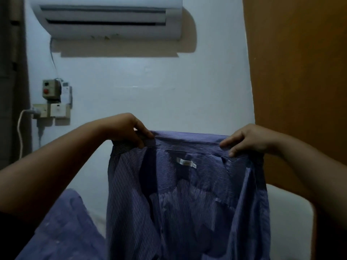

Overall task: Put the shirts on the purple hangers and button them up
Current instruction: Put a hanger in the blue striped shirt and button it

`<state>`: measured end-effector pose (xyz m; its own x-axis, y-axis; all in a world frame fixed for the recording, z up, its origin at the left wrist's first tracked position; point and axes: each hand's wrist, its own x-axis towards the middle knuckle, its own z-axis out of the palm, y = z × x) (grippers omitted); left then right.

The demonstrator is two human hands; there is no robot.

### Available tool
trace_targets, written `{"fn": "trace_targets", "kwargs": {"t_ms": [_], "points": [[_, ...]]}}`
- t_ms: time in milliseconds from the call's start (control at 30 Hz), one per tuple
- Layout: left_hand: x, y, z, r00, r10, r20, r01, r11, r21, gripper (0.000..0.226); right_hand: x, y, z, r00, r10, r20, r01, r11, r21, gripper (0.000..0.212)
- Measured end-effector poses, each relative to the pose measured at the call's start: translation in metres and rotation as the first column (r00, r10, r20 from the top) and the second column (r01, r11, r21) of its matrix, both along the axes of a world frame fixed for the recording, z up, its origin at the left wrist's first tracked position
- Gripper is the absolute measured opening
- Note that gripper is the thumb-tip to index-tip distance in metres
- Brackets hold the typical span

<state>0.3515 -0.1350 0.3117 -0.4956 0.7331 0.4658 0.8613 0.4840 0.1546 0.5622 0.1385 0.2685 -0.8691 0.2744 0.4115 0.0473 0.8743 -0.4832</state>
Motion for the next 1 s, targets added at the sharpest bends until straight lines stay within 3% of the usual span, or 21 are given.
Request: {"fn": "trace_targets", "kwargs": {"t_ms": [233, 500, 633, 767, 1000], "points": [[0.051, -0.046, 0.065, 0.980, 0.069, -0.184, -0.044, 0.989, 0.140, 0.048, 0.045, -0.040, 0.066, 0.985, 0.033, -0.172, -0.009, 0.991, 0.136, 0.039], [0.078, -0.069, 0.102, 0.968, 0.115, -0.224, -0.060, 0.969, 0.242, 0.050, 0.073, -0.071, 0.110, 0.957, 0.022, -0.288, 0.038, 0.978, 0.203, 0.043], [0.055, -0.051, 0.080, 0.977, 0.126, -0.174, -0.089, 0.974, 0.207, 0.053, 0.046, -0.055, 0.092, 0.972, -0.018, -0.235, 0.067, 0.977, 0.202, 0.039], [0.014, -0.022, 0.041, 0.985, 0.120, -0.125, -0.111, 0.991, 0.079, 0.051, 0.005, -0.025, 0.050, 0.989, -0.057, -0.135, 0.079, 0.984, 0.160, 0.041], [-0.085, 0.041, -0.071, 0.988, 0.075, 0.137, -0.057, 0.989, -0.133, 0.049, -0.087, 0.030, -0.062, 0.988, -0.084, 0.126, 0.081, 0.996, 0.036, 0.045]]}}
